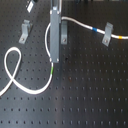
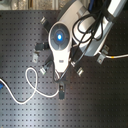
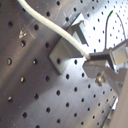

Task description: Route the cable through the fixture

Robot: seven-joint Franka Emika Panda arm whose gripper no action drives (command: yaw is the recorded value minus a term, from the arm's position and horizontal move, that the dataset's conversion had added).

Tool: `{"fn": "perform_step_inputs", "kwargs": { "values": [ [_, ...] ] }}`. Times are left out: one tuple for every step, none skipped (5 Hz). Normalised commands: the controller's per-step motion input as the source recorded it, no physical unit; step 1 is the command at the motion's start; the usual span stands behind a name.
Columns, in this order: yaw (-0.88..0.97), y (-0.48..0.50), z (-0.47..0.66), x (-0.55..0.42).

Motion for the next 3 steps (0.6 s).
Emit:
{"fn": "perform_step_inputs", "kwargs": {
  "values": [
    [0.0, 0.06, -0.48, 0.245],
    [0.21, 0.129, -0.22, 0.16],
    [0.35, 0.066, -0.03, 0.045]
  ]
}}
